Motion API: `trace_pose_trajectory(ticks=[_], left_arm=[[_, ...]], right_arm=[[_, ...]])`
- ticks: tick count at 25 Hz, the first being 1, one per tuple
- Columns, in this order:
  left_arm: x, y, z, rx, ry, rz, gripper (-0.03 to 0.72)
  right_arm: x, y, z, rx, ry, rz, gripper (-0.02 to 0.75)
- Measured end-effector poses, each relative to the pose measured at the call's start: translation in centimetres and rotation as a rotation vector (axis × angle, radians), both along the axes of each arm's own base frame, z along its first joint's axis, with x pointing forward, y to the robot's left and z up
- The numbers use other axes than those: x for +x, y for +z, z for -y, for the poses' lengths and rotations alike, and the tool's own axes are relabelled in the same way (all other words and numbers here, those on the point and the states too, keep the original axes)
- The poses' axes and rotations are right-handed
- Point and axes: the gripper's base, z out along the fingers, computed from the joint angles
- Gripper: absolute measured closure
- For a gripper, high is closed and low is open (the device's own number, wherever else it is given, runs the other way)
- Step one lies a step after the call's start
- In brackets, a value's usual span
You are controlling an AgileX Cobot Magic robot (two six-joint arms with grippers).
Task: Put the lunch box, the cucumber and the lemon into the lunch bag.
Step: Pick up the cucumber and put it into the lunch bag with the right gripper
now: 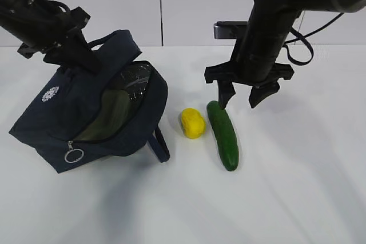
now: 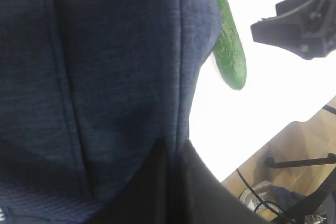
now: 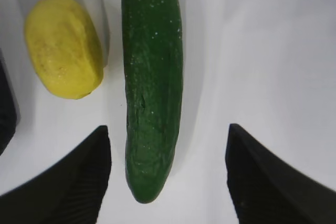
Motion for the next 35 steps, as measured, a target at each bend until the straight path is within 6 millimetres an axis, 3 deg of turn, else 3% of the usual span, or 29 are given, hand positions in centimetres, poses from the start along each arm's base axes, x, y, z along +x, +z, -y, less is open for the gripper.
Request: trace_pose_trajectory(ticks=[8,17,35], left_arm=[[0.0,0.0,0.0,0.000,-0.002,-0.001,0.694],[0.0,0.0,0.0,0.000,-0.002,-0.001,0.694],[0.0,0.0,0.0,-0.002,-0.001,-0.002,0.694]], right_arm=[[0.9,-2.4,-0.3,-0.002,-0.005,-0.003,0.229],[1.5,-3.0,-0.6,0.015,-0.009,0.043,0.229],[2.0,-7.8,-1.0,0.005,-0.021,-0.040,0.229]])
